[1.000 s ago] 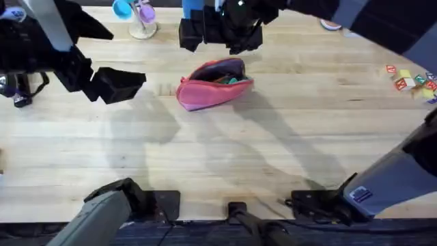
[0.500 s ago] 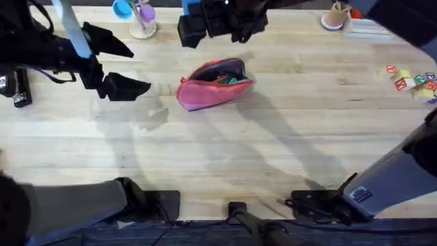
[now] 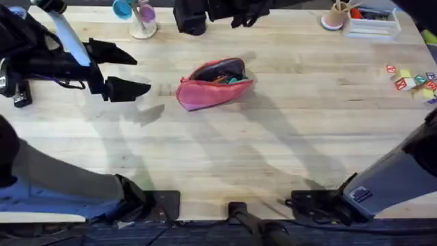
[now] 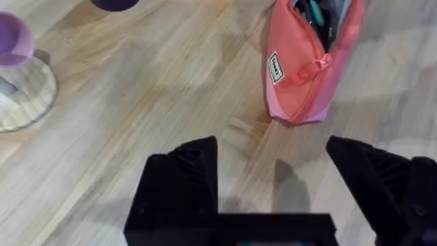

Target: Unzip the bag, pick up the pens from the table one at a time and place them inside, then zip the bag closed.

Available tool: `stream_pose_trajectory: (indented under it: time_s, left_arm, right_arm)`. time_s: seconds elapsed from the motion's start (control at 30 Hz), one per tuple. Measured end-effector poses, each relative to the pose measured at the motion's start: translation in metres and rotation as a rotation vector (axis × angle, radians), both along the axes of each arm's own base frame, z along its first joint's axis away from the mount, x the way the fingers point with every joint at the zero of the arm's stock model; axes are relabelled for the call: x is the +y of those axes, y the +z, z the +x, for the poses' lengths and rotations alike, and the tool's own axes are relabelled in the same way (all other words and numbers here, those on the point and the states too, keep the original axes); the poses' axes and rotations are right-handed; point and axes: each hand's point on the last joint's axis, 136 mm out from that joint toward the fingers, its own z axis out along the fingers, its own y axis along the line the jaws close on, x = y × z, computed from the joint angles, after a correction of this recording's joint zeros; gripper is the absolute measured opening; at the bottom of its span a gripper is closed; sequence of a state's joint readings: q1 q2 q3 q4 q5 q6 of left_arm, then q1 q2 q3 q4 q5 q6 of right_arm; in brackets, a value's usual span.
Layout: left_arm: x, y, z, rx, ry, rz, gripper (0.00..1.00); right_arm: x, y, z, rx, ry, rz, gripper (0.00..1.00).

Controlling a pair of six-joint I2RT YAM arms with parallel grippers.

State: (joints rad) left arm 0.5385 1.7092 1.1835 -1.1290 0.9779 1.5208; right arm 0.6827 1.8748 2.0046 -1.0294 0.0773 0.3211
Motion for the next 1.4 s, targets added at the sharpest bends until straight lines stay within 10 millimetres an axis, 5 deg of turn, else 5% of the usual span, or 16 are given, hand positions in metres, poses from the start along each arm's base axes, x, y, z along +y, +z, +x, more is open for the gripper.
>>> stream_pose_trajectory:
  time_s: [0.67,0.97,1.4]
  left_arm:
    - [0.000,-0.002,0.003,-0.013,-0.002,-0.017,0.993]
    - [0.000,-0.002,0.003,-0.014,-0.003,-0.016,0.994]
    - [0.000,-0.002,0.003,-0.015,-0.004,-0.016,0.993]
  right_arm:
    - [0.029,0.003,-0.020,-0.015,0.256,0.011,0.996]
    - [0.047,-0.026,-0.021,0.033,0.300,-0.013,0.997]
    - [0.054,-0.026,-0.024,0.028,0.317,-0.007,0.997]
